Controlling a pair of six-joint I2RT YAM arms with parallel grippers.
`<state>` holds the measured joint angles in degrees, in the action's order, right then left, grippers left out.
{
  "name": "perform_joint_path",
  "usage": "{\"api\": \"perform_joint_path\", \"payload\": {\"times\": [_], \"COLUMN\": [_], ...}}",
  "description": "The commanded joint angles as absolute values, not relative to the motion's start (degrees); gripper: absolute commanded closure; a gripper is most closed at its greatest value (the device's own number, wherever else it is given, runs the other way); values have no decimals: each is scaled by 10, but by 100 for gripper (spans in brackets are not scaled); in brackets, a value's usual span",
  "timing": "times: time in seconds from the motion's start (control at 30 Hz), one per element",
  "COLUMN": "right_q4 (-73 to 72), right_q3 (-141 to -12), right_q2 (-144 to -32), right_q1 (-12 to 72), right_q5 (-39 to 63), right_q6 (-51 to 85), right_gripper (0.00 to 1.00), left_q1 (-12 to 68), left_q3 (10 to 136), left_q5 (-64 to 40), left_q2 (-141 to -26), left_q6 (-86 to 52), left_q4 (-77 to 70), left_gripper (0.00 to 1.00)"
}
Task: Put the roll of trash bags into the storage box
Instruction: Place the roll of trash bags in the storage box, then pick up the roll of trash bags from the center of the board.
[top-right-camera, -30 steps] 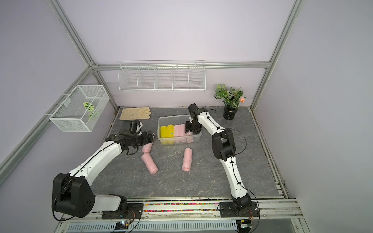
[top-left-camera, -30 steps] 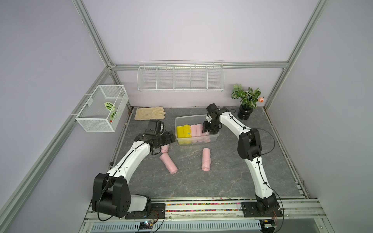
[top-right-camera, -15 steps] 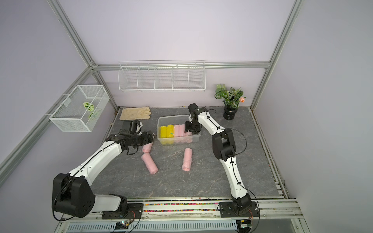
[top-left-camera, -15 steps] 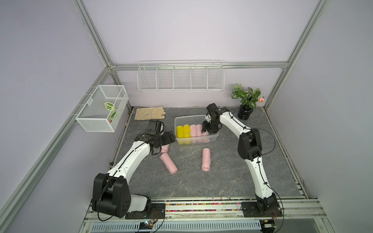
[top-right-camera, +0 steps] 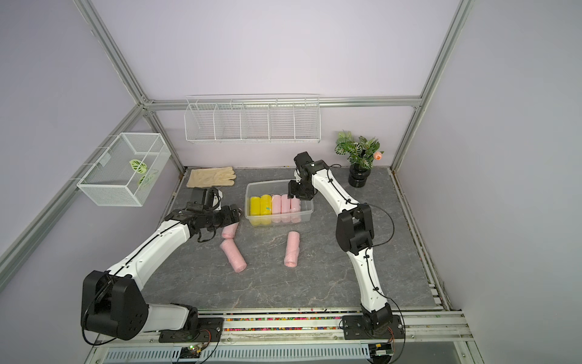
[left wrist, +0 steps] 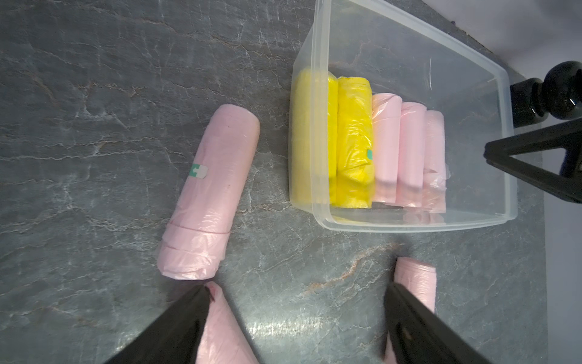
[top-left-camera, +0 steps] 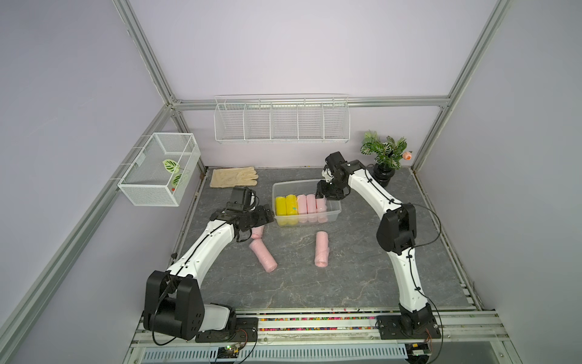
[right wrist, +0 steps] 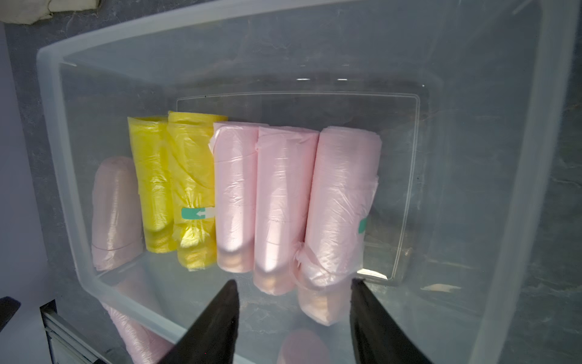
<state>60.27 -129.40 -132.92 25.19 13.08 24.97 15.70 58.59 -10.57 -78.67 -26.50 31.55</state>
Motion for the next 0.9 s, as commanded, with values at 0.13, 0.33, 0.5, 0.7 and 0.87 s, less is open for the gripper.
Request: {"api": "perform_joint_path", "payload": {"times": [0.13,0.33,0.5,0.7,0.87], "right_q4": [639,585,555,509,486], "right_q3": [-1187,-986,-895,-855,-842], "right_q2": [-1173,-1041,-1015,-1040,-1062], "right_q1": [293,335,386,413,423], "right_q5": [65,25,7,10,2], "right_q6": [241,306,362,406,427], "right_gripper": [40,39,34,28,24], "left_q1": [154,155,154,154,154], "left_q3": [602,610,617,625,642], "left_q5": [-111,-115,-119,-113,-112], "left_q2": [-800,-823,-836,-838,-852], "left_q6": [-260,-254,-251,-239,-234], "left_q4": [304,298,295,297,298], "left_gripper": [9,9,9,9,9]}}
